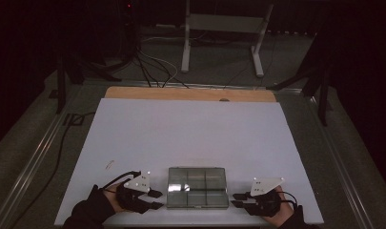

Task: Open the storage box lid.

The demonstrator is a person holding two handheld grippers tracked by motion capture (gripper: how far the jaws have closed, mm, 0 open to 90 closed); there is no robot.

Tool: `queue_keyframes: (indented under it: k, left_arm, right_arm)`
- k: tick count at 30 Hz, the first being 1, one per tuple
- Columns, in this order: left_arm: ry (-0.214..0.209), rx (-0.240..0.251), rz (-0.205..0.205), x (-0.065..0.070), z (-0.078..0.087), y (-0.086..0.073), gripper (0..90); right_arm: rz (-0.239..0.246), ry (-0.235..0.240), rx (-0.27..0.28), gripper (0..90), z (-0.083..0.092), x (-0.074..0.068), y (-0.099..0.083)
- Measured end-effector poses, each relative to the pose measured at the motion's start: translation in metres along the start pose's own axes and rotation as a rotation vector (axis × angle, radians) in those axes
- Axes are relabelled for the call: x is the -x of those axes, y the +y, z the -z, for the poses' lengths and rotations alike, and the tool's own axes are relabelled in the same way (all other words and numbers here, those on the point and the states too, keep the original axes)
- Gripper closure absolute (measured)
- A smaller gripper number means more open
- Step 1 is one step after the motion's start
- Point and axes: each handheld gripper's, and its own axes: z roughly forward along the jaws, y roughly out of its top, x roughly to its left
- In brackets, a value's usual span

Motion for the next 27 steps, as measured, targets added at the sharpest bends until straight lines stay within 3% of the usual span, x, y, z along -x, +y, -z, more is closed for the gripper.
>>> queue_keyframes:
  k: [2, 6, 9, 13, 20, 27]
  left_arm:
    - [0.0, -0.008, -0.005, -0.0016, -0.0013, -0.0009, 73.7]
    - [-0.013, -0.013, 0.044, -0.0044, -0.0023, 0.0005, 89.5]
    - [-0.023, -0.022, 0.072, -0.0058, -0.0033, 0.0002, 90.0]
    - [-0.029, -0.031, 0.043, -0.0024, -0.0054, 0.0009, 90.0]
    - [-0.029, -0.016, 0.054, -0.0031, -0.0058, 0.002, 90.0]
    - [-0.035, 0.004, 0.037, -0.0027, -0.0032, 0.0022, 90.0]
  right_arm:
    - [-0.003, 0.026, -0.018, 90.0, -0.0012, 0.0008, -0.0004]
    - [-0.027, 0.066, -0.051, 90.0, -0.0047, 0.003, -0.0004]
    - [-0.049, 0.095, -0.055, 90.0, -0.0056, 0.0044, 0.0001]
    - [-0.069, 0.12, -0.057, 90.0, -0.0055, 0.0062, 0.0013]
    - [-0.071, 0.121, -0.033, 90.0, -0.0036, 0.005, 0.0027]
    - [-0.072, 0.129, -0.027, 90.0, -0.0048, 0.0037, 0.0032]
